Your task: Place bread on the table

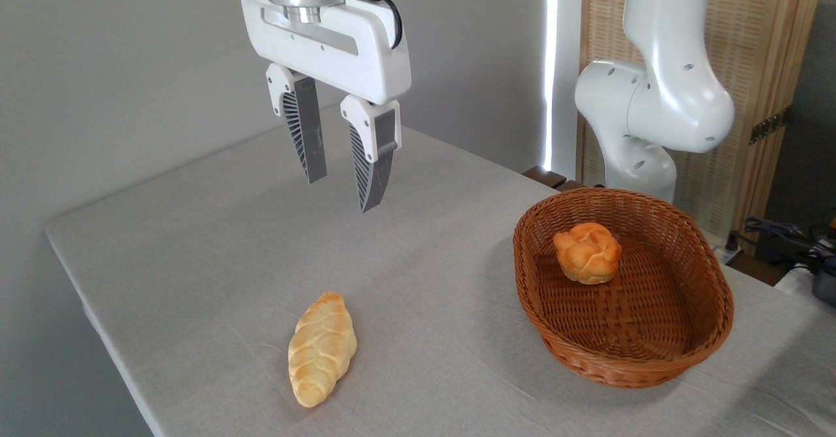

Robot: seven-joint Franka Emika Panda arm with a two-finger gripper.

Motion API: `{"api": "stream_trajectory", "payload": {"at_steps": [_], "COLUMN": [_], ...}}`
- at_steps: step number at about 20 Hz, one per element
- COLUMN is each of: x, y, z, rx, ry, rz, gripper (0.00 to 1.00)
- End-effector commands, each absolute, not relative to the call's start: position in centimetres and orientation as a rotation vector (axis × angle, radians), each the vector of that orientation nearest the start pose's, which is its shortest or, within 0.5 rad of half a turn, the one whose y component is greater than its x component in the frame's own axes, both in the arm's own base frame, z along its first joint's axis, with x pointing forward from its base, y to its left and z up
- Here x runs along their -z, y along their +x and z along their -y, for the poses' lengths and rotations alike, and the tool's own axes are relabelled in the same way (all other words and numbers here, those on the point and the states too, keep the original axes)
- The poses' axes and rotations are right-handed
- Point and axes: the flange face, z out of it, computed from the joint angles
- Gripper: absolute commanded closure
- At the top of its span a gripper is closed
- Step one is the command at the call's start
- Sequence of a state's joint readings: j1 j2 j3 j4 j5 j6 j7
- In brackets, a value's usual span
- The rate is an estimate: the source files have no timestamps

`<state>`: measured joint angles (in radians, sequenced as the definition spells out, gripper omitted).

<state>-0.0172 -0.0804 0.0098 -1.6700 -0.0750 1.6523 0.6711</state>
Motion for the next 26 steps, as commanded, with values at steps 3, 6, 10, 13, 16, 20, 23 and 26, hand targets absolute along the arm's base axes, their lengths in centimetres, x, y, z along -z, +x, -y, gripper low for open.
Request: {"api": "stream_trajectory", "payload": {"at_steps": [3, 6, 10, 13, 16, 20, 23, 26], "x": [-63.1, -63.1, -63.1, -63.0, -62.6, -61.7, -60.2, -58.0], "y": [53.4, 53.4, 53.3, 53.2, 51.8, 49.0, 45.6, 41.9], "z": [0.6, 0.6, 0.6, 0.7, 0.5, 0.2, -1.3, -3.1], "rx": [0.11, 0.11, 0.11, 0.105, 0.087, 0.06, 0.036, 0.013], "ry": [-3.023, -3.023, -3.021, -3.017, -3.003, -2.939, -2.866, -2.842], "rz": [-1.083, -1.083, -1.087, -1.088, -1.132, -1.305, -1.502, -1.626], "gripper": [0.0, 0.0, 0.0, 0.0, 0.0, 0.0, 0.0, 0.0]}}
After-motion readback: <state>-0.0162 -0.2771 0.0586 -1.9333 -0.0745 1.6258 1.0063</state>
